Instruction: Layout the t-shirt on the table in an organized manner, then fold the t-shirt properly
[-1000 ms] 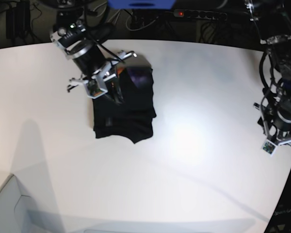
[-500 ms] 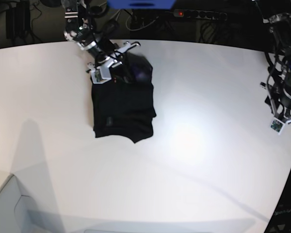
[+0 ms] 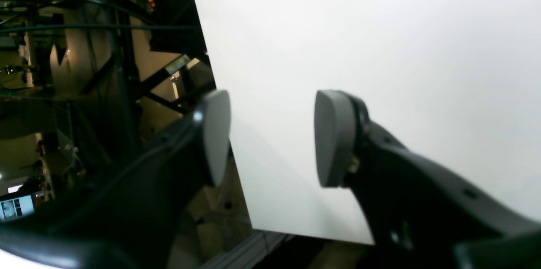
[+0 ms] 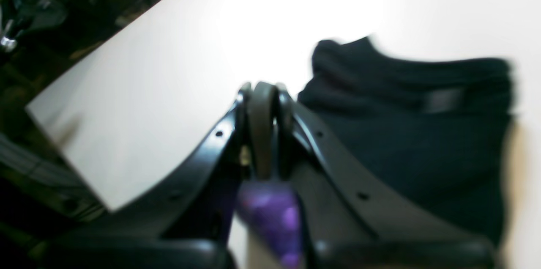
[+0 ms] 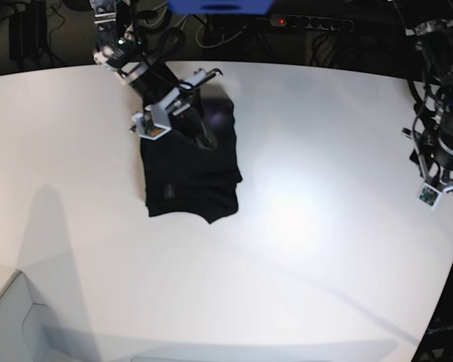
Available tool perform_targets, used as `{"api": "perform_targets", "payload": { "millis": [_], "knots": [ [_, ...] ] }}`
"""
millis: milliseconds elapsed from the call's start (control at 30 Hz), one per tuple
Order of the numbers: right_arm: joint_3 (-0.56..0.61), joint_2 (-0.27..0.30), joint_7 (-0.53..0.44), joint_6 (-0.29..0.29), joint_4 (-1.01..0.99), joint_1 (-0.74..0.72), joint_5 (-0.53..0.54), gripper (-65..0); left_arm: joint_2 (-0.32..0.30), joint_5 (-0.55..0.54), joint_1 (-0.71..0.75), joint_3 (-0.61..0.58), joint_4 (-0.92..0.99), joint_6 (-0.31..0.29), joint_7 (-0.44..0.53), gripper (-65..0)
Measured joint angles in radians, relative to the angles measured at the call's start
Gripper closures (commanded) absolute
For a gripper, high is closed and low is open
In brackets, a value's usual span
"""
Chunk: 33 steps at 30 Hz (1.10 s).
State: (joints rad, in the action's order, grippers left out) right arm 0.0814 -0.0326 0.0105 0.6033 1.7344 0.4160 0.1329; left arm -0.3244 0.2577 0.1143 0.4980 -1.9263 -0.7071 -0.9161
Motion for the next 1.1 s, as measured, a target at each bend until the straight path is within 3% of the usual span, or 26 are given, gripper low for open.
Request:
{"api": "perform_targets", "payload": {
  "millis": [267, 433, 733, 867, 1100],
  "knots": [
    [0.066, -0.001, 0.01, 0.0, -0.259, -0.057, -0.013, 0.0, 0.003, -0.007, 0.019, 0.063, 0.0, 0.0, 0.008, -30.8],
    [0.063, 0.003, 0.002, -0.002, -0.314, -0.085, -0.005, 0.0, 0.003, -0.003, 0.021, 0.114, 0.0, 0.0, 0.002, -30.8],
    [0.06, 0.005, 0.012, -0.001, 0.071, 0.034, -0.007, 0.0, 0.006, -0.011, 0.043, 0.113, 0.0, 0.0, 0.005, -30.8],
    [-0.028, 0.002, 0.01, 0.002, 0.066, 0.003, -0.004, 0.0, 0.006, -0.012, 0.041, 0.11, 0.0, 0.0, 0.008, -30.8],
    [-0.155, 0.021, 0.002, -0.004, -0.169, -0.076, -0.01, 0.0, 0.005, -0.011, 0.05, 0.113, 0.0, 0.0, 0.013, -30.8]
  ]
}}
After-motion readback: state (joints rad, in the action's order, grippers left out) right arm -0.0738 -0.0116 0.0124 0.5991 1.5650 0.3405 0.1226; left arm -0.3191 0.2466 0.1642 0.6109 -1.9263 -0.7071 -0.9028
